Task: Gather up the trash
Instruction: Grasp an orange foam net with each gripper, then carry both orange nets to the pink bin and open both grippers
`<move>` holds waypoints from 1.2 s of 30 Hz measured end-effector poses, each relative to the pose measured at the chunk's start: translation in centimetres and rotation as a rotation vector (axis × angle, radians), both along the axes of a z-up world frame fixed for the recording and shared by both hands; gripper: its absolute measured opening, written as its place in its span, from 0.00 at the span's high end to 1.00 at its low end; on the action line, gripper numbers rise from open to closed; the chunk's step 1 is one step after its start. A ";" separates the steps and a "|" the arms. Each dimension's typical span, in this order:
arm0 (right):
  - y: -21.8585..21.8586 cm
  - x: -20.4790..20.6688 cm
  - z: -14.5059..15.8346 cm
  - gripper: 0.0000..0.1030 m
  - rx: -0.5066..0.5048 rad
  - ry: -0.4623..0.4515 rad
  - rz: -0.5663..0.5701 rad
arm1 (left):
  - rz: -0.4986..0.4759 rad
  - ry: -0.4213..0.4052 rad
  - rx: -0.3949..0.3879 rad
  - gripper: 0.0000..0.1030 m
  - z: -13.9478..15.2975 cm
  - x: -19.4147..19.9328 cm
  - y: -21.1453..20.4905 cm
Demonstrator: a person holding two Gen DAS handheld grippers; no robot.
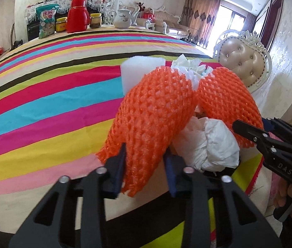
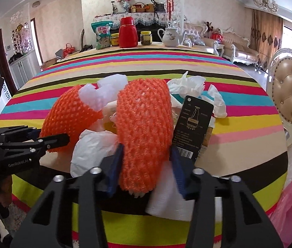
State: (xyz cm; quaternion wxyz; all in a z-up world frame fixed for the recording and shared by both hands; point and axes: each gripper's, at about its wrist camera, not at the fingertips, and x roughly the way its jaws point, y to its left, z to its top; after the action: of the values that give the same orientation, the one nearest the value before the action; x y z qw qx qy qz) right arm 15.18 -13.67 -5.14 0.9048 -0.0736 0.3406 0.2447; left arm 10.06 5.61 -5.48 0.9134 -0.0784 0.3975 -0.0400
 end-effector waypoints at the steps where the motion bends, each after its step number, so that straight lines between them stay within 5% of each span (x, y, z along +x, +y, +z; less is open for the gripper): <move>1: -0.1 -0.1 0.1 0.68 0.001 -0.003 0.002 | 0.007 -0.009 -0.004 0.72 0.2 -0.2 0.0; 19: -7.3 -4.8 5.4 0.70 0.086 -0.126 -0.113 | 0.006 -0.167 -0.059 0.75 6.7 -3.6 -3.5; 36: -23.9 -7.8 4.3 0.70 0.032 -0.112 -0.455 | -0.311 -0.165 -0.136 0.75 8.0 -2.1 -19.0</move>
State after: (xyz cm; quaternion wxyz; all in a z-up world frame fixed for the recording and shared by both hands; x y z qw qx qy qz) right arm 7.36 -37.57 -0.86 0.9553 0.0058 0.2936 0.0354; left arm 7.99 -13.36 2.52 0.9183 -0.0738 0.3250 -0.2138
